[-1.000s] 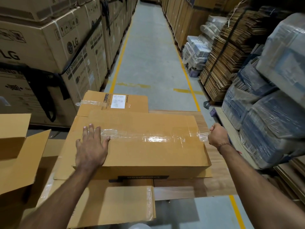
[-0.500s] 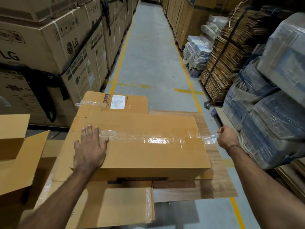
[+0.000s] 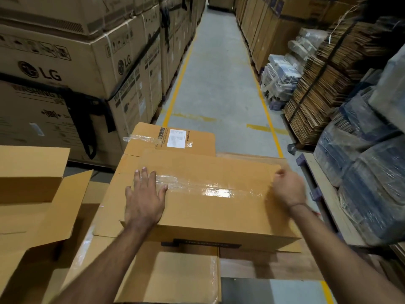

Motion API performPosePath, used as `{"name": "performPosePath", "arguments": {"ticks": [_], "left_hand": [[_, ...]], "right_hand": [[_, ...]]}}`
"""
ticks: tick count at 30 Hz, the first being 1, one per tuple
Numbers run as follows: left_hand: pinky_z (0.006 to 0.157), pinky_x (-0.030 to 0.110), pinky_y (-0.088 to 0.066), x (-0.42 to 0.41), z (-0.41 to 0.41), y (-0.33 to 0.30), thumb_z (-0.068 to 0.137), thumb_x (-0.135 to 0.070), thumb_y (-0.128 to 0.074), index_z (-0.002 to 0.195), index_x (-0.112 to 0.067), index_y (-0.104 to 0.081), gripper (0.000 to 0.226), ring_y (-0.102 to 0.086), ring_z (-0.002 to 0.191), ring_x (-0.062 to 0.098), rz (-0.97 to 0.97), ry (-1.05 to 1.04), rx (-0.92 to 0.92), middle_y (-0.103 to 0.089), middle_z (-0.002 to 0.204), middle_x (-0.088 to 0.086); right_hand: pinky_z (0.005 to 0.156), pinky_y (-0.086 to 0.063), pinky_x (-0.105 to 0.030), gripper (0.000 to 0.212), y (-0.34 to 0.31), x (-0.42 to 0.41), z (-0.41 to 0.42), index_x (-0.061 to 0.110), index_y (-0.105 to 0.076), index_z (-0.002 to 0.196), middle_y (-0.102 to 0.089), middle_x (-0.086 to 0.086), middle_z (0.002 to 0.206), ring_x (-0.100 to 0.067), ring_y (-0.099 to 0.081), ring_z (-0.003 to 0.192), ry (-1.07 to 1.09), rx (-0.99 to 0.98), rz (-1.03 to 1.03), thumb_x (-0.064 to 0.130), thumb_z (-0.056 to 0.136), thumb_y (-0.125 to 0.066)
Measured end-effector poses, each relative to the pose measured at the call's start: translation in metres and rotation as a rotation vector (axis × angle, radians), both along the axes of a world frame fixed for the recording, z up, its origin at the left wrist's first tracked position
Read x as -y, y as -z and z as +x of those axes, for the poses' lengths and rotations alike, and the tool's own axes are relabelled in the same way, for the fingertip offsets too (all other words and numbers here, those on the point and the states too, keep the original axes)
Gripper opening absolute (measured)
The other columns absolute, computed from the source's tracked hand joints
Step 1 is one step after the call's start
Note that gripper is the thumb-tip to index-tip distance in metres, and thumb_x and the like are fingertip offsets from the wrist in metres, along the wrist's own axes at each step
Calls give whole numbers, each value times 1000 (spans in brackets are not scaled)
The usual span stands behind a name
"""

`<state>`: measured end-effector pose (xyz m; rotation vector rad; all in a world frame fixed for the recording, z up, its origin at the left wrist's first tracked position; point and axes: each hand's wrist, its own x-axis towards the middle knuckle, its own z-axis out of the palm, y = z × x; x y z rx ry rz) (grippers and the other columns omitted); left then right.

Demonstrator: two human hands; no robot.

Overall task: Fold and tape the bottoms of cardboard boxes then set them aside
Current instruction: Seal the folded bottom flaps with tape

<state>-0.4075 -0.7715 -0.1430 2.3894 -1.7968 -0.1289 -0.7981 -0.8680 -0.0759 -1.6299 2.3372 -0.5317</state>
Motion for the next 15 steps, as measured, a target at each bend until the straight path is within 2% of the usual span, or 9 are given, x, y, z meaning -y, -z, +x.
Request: {"name": "performPosePath", "arguments": {"ticks": [4, 7, 11, 15], "left_hand": [[113, 58, -39, -1, 2, 0, 106, -60, -15, 159, -16, -35, 71, -16, 159, 32, -6, 2, -7, -24, 171, 12], [114, 57, -38, -1, 2, -1, 104, -59, -9, 160, -16, -35, 75, -16, 160, 31, -4, -1, -7, -24, 171, 12], [112, 57, -38, -1, 3, 0, 102, -56, -4, 160, -15, -36, 78, -17, 159, 32, -2, -1, -2, -24, 171, 14], [112, 58, -38, -1, 5, 2, 105, -48, -9, 162, -12, -35, 72, -17, 159, 35, 14, 5, -9, -22, 171, 17]], "right_hand": [[94, -52, -34, 28, 21, -23, 124, 17, -72, 116, -74, -9, 111, -28, -66, 107, -461, 50, 64, 21, 93, -58], [97, -50, -39, 28, 30, -35, 195, 17, -71, 114, -62, -9, 113, -29, -56, 111, -639, -84, 68, 34, 96, -58], [95, -50, -41, 36, 43, -35, 248, 17, -74, 109, -57, -6, 114, -27, -51, 111, -566, -79, 30, 48, 98, -59], [89, -51, -37, 30, 49, -41, 276, 17, -79, 103, -60, -4, 108, -26, -54, 106, -473, -62, -57, 43, 98, -63]]}}
